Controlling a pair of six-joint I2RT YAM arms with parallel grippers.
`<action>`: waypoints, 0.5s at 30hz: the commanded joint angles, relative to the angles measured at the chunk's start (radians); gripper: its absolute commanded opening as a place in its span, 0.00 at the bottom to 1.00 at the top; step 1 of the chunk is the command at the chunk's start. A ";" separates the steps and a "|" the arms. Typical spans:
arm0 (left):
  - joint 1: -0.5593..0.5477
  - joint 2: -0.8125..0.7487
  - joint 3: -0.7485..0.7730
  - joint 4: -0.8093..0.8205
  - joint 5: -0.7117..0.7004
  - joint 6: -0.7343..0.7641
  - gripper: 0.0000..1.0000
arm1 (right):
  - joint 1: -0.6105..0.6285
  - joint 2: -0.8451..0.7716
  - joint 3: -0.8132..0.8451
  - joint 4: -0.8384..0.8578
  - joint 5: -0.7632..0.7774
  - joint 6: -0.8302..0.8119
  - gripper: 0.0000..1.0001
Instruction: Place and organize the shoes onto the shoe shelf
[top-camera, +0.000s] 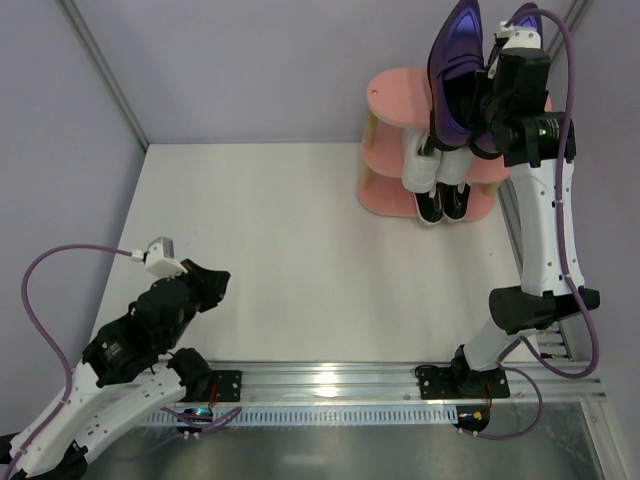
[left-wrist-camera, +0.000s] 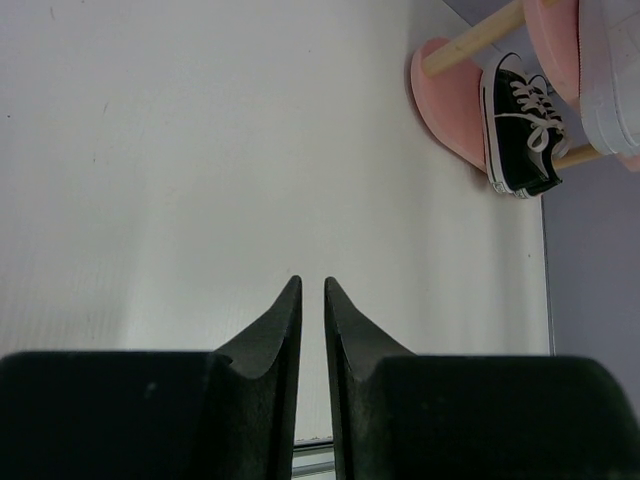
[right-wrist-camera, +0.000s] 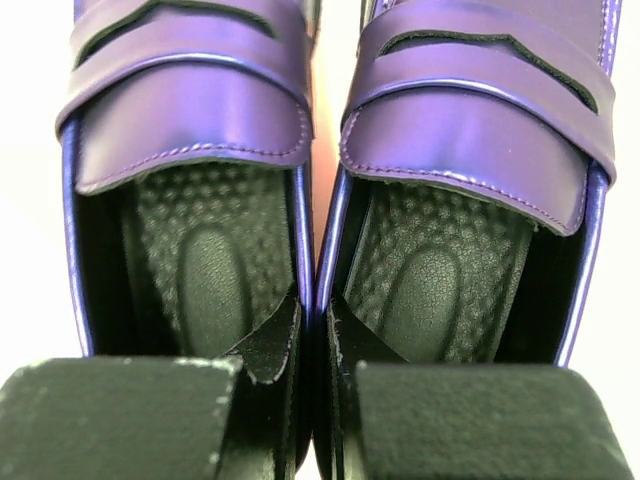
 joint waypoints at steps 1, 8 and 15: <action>0.003 0.011 0.019 0.018 -0.015 -0.001 0.14 | 0.008 -0.058 0.036 0.250 -0.104 0.045 0.04; 0.003 0.003 0.008 0.018 -0.013 -0.010 0.14 | 0.008 -0.061 0.047 0.248 -0.194 0.055 0.04; 0.003 -0.020 -0.001 0.008 -0.019 -0.015 0.13 | 0.008 -0.033 0.092 0.244 -0.188 0.049 0.04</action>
